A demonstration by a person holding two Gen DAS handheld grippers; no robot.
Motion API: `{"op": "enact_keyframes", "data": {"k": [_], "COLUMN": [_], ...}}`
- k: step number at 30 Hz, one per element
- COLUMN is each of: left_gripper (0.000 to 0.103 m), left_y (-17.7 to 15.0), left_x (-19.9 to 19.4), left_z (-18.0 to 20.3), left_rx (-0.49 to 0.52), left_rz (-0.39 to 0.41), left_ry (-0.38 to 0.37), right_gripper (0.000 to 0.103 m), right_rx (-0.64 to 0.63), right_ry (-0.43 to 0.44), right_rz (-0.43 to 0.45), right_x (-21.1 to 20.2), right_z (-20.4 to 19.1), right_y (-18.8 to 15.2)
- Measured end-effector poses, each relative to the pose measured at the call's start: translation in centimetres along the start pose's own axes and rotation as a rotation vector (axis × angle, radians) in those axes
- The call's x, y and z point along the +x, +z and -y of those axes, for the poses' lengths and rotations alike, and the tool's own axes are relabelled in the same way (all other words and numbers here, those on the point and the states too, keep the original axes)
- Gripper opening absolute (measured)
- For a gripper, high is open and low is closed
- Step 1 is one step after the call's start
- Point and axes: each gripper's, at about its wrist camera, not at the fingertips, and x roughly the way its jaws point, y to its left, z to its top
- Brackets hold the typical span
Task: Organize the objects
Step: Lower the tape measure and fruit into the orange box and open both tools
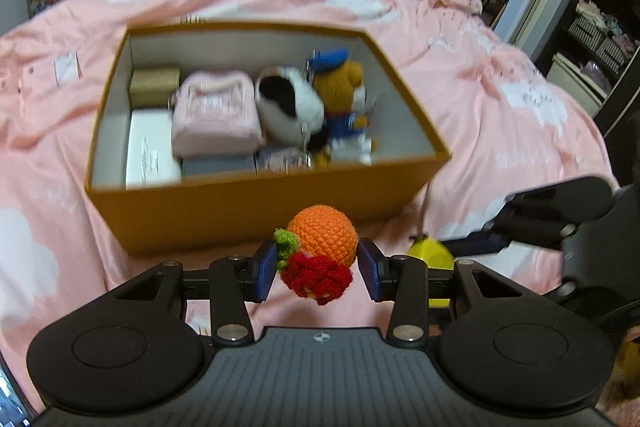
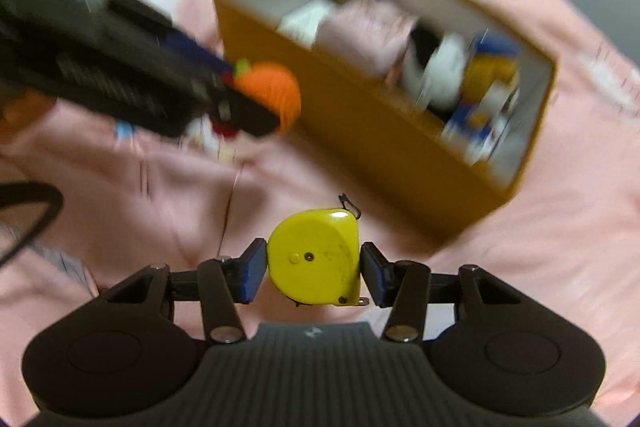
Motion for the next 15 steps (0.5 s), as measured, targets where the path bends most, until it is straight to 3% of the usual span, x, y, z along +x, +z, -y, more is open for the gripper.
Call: {"op": "enact_keyframes", "data": {"k": [5, 8, 15], "left_gripper": [0.049, 0.049, 0.049], "left_y": [2.7, 4.3, 6.6], "left_x": [-0.5, 0.2, 4.3], "left_z": [0.3, 0.4, 0.1], "left_rx": [-0.006, -0.024, -0.051], "left_rz": [0.067, 0.081, 0.004], "left_ry": [-0.009, -0.031, -0.089], "right_gripper": [0.053, 0.053, 0.053], "right_rx": [-0.028, -0.05, -0.08], "right_ry": [-0.046, -0.096, -0.164], "right_rz": [0.119, 0.144, 0.053], "right_x": [-3.1, -3.8, -0.9], "right_z": [1.6, 3.0, 6.6], "right_y": [3.2, 4.9, 7.5]}}
